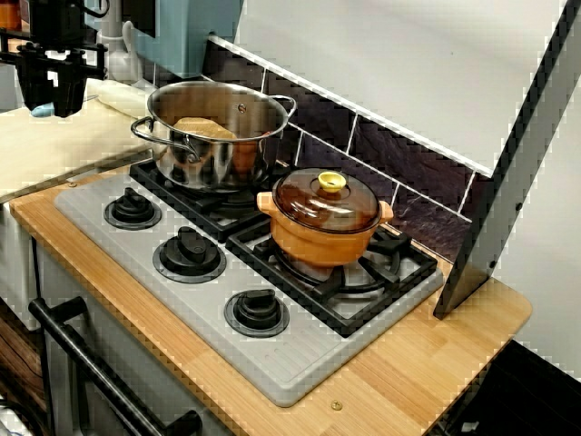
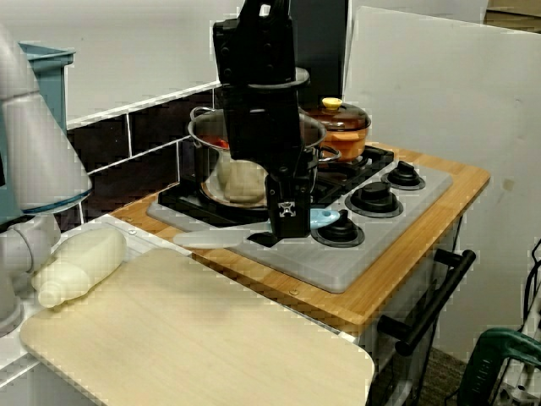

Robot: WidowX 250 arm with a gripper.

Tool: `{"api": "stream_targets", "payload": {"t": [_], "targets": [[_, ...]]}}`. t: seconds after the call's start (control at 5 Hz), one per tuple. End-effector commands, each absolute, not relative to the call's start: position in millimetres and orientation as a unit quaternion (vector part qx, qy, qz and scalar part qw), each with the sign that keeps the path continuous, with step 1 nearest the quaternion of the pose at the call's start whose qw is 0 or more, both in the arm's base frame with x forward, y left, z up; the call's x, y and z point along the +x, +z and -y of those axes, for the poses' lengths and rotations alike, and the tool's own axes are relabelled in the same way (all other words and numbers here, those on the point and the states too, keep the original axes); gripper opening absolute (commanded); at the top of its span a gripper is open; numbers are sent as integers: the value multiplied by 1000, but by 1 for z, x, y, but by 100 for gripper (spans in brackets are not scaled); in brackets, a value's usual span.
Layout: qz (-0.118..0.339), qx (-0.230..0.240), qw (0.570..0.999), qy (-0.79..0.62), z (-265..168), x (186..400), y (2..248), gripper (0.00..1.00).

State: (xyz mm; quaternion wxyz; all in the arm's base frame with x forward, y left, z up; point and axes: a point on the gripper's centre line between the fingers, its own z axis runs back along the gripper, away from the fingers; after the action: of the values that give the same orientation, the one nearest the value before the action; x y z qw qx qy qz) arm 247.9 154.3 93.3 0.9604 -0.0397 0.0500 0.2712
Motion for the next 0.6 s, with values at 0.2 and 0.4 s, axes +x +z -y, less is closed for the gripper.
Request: {"api": "stream_targets", "payload": {"t": [0.2,0.4], "targets": [[-14,-39,963,266,-131,259,142,0],[-11,-37,964,263,-123,255,152,0]]}}
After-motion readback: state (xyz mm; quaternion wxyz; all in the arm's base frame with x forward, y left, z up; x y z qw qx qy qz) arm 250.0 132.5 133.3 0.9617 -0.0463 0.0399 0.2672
